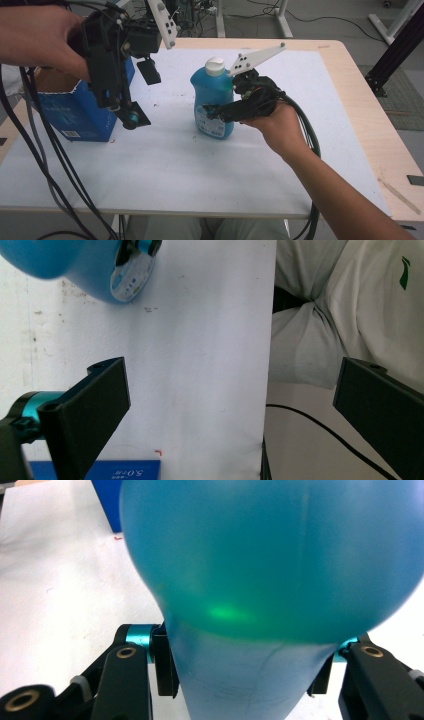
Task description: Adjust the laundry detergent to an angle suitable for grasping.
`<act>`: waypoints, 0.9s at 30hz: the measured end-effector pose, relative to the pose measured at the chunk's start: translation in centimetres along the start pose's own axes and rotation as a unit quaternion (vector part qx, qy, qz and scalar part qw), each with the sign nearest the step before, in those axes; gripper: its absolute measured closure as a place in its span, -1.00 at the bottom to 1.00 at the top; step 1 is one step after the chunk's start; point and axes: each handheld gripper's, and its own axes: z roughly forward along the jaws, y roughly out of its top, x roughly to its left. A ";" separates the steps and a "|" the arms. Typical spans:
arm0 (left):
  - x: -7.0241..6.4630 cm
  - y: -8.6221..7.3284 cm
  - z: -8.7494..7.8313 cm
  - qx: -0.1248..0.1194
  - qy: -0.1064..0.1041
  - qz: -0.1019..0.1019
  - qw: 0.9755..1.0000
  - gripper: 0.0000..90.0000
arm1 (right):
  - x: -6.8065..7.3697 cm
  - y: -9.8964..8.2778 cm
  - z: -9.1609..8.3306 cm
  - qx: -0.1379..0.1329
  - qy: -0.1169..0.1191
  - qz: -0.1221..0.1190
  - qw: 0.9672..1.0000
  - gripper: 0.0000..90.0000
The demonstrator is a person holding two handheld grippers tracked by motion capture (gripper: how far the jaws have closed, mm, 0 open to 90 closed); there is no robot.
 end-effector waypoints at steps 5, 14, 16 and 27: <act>0.3 0.0 0.0 -0.001 -0.001 -0.002 1.000 -0.96 | -1.0 0.7 -1.4 0.011 0.019 -0.015 1.000 0.01; 0.5 0.0 0.0 -0.003 0.000 -0.006 1.000 -0.96 | -2.2 1.9 -3.1 0.012 0.058 -0.046 0.997 0.01; 0.6 0.0 0.0 -0.003 0.000 -0.007 1.000 -0.96 | -2.6 2.2 -3.4 0.013 0.071 -0.055 0.996 0.01; 0.9 0.3 0.1 -0.001 0.000 -0.012 1.000 -0.96 | -4.1 2.6 -4.1 0.002 0.108 -0.076 0.991 0.01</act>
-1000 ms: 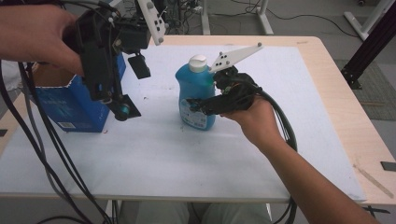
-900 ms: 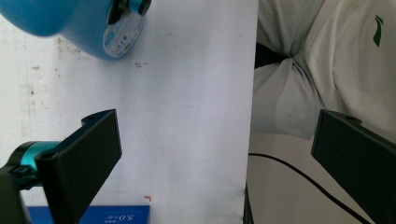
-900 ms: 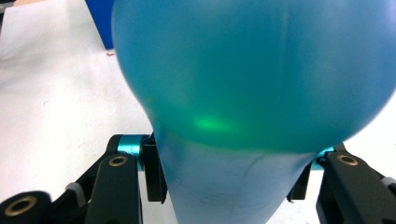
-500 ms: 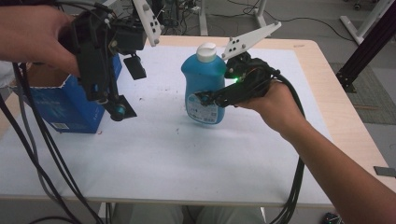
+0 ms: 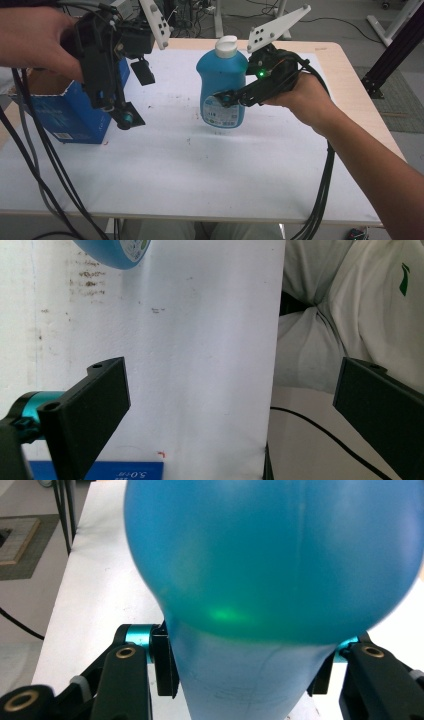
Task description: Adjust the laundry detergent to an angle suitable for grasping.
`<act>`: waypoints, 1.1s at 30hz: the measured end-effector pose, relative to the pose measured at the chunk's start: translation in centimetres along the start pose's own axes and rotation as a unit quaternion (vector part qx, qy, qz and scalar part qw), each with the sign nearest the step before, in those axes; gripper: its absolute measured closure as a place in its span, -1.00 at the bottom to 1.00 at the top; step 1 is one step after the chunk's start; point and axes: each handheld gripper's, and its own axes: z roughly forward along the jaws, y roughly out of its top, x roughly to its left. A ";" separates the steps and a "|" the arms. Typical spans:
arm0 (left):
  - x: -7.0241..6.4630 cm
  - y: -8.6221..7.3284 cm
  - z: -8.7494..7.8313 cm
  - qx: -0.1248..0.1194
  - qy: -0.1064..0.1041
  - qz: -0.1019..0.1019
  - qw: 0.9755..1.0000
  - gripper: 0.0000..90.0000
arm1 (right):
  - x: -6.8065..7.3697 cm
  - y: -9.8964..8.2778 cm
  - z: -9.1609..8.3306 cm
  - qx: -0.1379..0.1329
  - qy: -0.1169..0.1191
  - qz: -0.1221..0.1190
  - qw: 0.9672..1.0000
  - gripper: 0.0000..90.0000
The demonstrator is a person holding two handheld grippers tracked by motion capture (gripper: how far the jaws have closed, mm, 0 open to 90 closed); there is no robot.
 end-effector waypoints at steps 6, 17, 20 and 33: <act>0.2 0.1 -0.1 0.001 0.000 -0.001 1.000 -0.96 | -0.6 0.4 -0.2 -0.001 0.014 -0.008 1.000 0.01; 0.6 -0.1 0.0 0.002 0.003 -0.006 1.000 -0.96 | -2.1 0.3 0.6 -0.003 0.045 -0.019 0.999 0.01; 0.7 -0.1 0.1 0.002 0.003 -0.006 1.000 -0.96 | -2.3 0.0 1.0 -0.002 0.051 -0.024 0.998 0.01; 1.1 -0.4 0.4 0.004 0.002 -0.019 1.000 -0.96 | -3.0 -0.6 2.8 -0.002 0.071 -0.038 0.997 0.01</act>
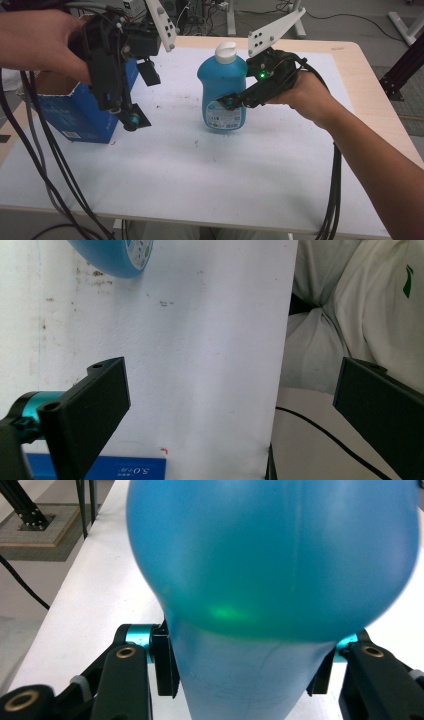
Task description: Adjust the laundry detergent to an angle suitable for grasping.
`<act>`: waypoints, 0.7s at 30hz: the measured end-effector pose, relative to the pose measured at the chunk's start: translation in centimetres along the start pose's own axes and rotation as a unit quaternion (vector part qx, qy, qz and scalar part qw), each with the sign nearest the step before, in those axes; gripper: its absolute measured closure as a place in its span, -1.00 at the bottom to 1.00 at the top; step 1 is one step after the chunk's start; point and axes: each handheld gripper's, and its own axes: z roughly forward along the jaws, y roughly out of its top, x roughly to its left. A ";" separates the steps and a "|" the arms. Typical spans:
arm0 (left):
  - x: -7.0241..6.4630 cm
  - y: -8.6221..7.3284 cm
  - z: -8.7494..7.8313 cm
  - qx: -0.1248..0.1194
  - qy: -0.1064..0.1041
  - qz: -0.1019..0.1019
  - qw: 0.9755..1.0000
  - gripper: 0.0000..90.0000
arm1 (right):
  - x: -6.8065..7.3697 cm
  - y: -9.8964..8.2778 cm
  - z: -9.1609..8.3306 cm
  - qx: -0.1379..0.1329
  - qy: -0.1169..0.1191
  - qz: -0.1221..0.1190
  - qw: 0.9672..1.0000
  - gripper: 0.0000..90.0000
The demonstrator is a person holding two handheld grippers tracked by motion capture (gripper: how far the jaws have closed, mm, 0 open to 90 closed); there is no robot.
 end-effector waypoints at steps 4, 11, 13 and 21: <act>0.1 0.0 0.1 0.001 -0.001 -0.002 1.000 -0.96 | -0.2 -0.2 0.4 -0.002 0.005 0.000 1.000 0.01; 0.3 -0.2 0.2 0.003 -0.003 -0.003 1.000 -0.96 | -0.2 -0.3 1.3 -0.001 0.011 -0.005 1.000 0.01; 0.3 -0.2 0.2 0.001 -0.003 -0.007 1.000 -0.96 | -0.2 -0.3 1.6 0.002 0.012 -0.009 1.000 0.01; 0.5 -0.4 0.4 0.004 -0.004 -0.005 1.000 -0.96 | -0.2 -0.8 2.2 0.008 0.013 -0.017 1.000 0.01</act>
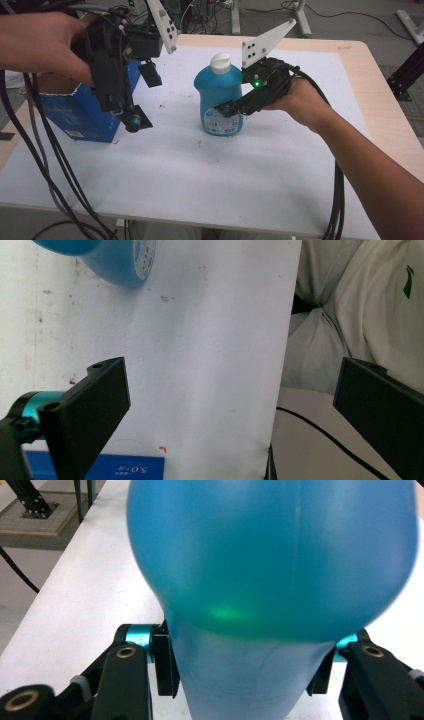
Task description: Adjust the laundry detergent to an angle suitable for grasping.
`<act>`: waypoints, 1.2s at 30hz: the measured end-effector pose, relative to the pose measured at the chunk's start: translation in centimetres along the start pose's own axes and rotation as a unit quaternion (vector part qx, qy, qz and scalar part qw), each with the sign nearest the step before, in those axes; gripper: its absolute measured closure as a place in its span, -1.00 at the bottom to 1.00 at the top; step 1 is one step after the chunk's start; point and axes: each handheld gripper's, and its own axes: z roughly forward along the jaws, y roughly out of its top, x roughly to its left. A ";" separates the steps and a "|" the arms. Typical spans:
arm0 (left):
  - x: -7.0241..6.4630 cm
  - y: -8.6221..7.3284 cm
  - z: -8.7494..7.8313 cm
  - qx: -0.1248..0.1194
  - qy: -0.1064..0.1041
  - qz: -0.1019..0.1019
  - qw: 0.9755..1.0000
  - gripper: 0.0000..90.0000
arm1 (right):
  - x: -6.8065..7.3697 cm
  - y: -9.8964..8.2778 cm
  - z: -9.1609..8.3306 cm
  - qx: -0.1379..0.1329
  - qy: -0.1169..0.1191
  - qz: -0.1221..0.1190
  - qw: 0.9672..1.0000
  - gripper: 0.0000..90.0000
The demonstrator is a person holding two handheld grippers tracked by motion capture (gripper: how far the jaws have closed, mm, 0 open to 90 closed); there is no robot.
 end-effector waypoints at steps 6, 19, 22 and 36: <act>0.1 0.0 0.0 0.001 0.000 -0.001 1.000 -0.96 | 0.1 -0.2 0.5 0.007 0.009 -0.007 1.000 0.01; 0.1 0.2 0.2 0.000 -0.001 -0.001 1.000 -0.96 | 0.1 -1.0 0.0 0.002 0.009 0.002 1.000 0.00; 0.2 0.3 0.3 0.003 -0.002 0.000 1.000 -0.96 | 0.2 -1.4 -0.2 -0.002 0.008 0.009 1.000 -0.01; 0.1 0.6 0.4 0.002 -0.002 -0.003 1.000 -0.96 | 0.1 -1.4 -0.7 -0.002 0.018 0.039 0.999 -0.30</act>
